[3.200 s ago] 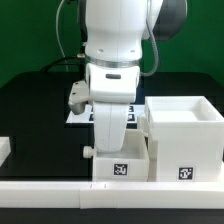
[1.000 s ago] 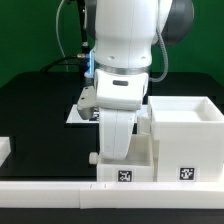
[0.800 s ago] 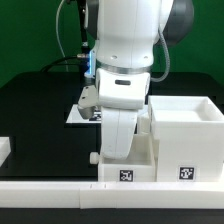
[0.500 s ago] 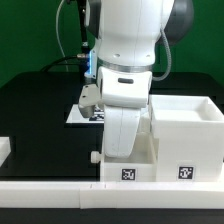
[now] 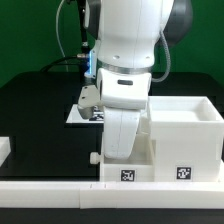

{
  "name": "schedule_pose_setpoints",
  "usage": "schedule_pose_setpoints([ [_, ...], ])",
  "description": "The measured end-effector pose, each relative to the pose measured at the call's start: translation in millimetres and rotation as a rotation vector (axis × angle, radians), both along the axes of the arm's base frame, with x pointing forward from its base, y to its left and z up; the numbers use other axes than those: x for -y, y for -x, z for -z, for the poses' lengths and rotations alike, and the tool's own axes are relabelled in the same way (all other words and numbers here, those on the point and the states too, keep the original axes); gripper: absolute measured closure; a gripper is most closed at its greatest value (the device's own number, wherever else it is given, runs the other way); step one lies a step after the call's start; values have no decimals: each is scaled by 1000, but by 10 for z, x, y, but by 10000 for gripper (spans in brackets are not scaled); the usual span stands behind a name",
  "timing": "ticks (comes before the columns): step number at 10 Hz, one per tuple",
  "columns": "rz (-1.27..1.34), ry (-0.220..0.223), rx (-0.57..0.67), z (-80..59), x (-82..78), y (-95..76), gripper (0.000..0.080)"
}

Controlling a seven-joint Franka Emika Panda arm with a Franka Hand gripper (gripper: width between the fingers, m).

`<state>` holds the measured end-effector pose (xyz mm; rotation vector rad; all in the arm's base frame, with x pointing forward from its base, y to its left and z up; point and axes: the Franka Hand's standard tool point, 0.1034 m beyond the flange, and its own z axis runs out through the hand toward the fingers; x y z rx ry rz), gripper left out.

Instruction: Assemble drawer

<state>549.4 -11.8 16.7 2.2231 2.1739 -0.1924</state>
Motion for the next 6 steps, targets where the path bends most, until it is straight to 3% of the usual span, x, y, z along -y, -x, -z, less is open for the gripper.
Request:
schedule_pose_setpoints([
  [6, 27, 10, -9, -55, -36, -69, 761],
])
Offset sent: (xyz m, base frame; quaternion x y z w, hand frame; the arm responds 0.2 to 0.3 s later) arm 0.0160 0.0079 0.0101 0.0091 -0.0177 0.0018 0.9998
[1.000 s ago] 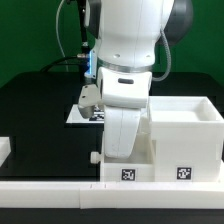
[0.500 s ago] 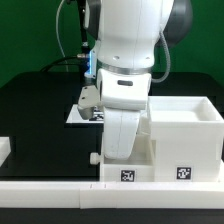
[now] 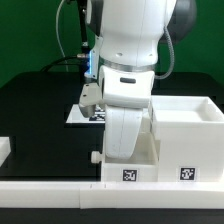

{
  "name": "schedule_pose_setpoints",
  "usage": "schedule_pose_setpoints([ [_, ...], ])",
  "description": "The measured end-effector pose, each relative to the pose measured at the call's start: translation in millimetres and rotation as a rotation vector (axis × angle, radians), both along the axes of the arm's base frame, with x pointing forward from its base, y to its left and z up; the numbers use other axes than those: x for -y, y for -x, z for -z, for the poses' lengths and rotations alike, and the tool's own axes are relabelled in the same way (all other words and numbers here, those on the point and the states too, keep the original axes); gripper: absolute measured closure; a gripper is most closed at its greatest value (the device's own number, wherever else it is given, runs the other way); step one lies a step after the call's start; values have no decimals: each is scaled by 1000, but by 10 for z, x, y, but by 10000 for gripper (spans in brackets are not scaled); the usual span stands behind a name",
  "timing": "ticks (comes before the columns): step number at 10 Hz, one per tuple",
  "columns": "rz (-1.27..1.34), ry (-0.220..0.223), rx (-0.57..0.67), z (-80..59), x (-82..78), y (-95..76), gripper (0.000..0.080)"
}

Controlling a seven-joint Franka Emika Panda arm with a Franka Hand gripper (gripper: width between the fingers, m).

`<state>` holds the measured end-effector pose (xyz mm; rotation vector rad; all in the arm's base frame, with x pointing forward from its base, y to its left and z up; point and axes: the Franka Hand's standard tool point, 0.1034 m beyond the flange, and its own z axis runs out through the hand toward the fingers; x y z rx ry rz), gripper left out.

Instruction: Assemble drawer

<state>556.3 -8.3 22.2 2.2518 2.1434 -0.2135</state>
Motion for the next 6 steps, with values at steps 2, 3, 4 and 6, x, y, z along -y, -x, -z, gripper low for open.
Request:
schedule_pose_setpoints([
  [2, 1, -1, -2, 23, -12, 10, 761],
  [3, -3, -2, -1, 32, -13, 10, 761],
  [4, -8, -6, 13, 42, -31, 8, 761],
  [6, -10, -12, 25, 80, -27, 50, 761],
])
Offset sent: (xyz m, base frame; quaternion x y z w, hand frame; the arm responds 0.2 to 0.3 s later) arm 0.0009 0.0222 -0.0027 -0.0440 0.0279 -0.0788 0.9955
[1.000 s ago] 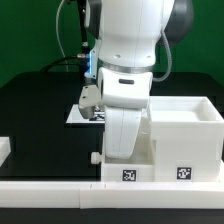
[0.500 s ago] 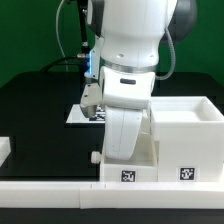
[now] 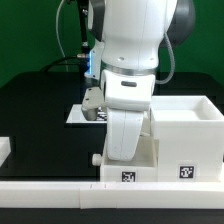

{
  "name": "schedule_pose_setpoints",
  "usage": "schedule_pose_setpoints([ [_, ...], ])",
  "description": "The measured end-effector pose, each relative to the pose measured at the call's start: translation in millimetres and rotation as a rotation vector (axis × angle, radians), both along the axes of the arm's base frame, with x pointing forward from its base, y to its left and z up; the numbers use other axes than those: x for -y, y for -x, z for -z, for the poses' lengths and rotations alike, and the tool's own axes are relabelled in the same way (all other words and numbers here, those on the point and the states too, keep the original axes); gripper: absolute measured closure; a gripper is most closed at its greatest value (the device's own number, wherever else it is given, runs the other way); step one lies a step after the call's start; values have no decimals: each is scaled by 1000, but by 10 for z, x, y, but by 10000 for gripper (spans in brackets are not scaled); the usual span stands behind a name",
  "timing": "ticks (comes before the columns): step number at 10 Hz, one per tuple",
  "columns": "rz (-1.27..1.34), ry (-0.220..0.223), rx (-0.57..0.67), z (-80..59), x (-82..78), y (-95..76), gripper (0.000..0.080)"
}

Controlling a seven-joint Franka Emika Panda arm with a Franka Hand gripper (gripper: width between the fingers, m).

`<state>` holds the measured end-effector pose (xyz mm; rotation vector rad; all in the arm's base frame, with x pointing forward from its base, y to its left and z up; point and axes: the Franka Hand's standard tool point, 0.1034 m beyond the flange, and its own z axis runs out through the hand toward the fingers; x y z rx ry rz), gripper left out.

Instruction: Assemble drawer

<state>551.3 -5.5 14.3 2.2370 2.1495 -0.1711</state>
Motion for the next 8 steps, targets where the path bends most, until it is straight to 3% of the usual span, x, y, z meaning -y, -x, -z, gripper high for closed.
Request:
schedule_pose_setpoints([
  [8, 3, -11, 28, 54, 25, 77, 761],
])
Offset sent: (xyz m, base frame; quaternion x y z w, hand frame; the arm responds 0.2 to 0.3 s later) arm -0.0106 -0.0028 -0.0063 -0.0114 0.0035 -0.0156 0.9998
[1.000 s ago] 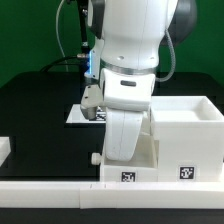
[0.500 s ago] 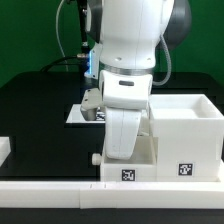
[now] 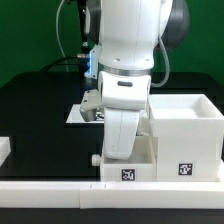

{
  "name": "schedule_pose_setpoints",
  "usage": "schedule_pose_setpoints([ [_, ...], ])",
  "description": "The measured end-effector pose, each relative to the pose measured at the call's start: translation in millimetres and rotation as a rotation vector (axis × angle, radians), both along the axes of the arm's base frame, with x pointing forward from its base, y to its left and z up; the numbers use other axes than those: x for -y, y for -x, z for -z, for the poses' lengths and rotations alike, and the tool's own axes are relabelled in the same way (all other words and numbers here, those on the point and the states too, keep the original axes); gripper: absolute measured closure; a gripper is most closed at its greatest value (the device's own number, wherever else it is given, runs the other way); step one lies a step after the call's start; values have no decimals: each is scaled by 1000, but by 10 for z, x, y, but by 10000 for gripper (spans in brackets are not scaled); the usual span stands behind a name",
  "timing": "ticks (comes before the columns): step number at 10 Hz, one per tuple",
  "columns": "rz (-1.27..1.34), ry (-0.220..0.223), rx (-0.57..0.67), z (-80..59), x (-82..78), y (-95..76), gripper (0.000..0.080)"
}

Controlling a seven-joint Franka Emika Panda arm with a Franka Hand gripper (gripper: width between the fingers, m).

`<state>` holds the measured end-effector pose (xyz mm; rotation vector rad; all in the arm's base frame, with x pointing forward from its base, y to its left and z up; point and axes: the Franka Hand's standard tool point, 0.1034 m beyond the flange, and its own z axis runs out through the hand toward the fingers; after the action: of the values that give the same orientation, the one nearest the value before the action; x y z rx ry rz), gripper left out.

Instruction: Assemble drawer

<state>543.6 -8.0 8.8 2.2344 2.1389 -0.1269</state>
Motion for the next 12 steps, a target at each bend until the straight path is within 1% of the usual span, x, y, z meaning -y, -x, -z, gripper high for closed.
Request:
schedule_pose_setpoints([
  [2, -23, -2, 7, -10, 2, -14, 761],
  [4, -102, -9, 37, -86, 7, -18, 761],
  [6, -121, -10, 32, -70, 14, -4, 761],
  [9, -95, -13, 26, -19, -120, -43, 761],
  [10, -81, -11, 25, -19, -127, -74, 761],
  [12, -46, -11, 30, -25, -135, -77, 761],
])
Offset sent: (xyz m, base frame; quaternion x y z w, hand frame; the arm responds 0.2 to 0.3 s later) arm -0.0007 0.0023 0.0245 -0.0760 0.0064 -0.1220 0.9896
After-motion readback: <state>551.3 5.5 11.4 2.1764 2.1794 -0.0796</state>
